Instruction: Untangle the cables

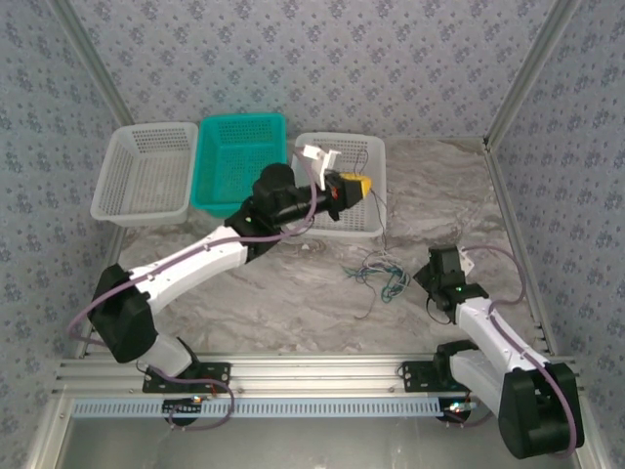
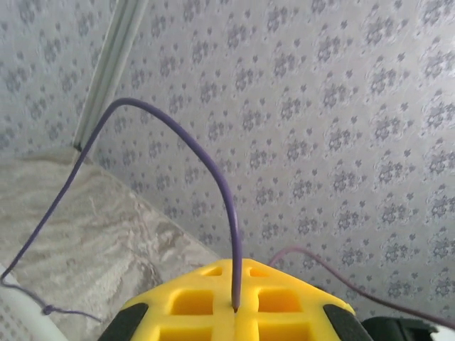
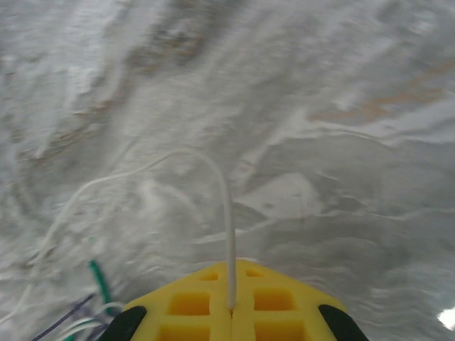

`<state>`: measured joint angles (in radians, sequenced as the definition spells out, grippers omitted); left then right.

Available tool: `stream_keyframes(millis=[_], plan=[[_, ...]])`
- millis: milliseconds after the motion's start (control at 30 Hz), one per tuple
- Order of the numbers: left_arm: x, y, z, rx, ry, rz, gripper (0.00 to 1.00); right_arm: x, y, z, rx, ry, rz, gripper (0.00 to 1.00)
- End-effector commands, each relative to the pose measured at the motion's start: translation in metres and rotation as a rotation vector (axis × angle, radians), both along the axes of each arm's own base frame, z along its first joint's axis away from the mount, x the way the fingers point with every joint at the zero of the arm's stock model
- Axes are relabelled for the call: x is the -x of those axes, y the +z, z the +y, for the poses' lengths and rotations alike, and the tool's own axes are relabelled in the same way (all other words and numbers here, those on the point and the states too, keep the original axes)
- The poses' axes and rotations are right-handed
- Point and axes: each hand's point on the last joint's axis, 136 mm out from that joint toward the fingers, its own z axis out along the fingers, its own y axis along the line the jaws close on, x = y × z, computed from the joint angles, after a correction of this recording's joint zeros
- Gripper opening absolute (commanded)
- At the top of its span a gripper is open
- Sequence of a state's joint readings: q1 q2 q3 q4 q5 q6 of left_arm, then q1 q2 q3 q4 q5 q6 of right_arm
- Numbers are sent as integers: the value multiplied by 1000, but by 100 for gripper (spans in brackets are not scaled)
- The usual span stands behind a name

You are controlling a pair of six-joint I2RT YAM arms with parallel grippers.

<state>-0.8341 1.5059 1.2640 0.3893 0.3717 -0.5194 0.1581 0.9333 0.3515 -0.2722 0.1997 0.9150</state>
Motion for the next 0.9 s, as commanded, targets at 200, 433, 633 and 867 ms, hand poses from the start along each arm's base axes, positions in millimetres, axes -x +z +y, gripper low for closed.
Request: stream_keyframes(millis=[200, 433, 633, 867], plan=[[-5, 100, 29, 64, 33, -186, 0, -5, 6, -7, -15, -51, -23, 1], [-18, 139, 26, 51, 64, -251, 0, -39, 85, 50, -52, 337, -309, 81], [-19, 141, 21, 69, 45, -234, 0, -31, 183, 130, 128, 788, -738, 100], [-11, 149, 24, 94, 27, -225, 0, -48, 197, 197, 179, 1043, -864, 100]])
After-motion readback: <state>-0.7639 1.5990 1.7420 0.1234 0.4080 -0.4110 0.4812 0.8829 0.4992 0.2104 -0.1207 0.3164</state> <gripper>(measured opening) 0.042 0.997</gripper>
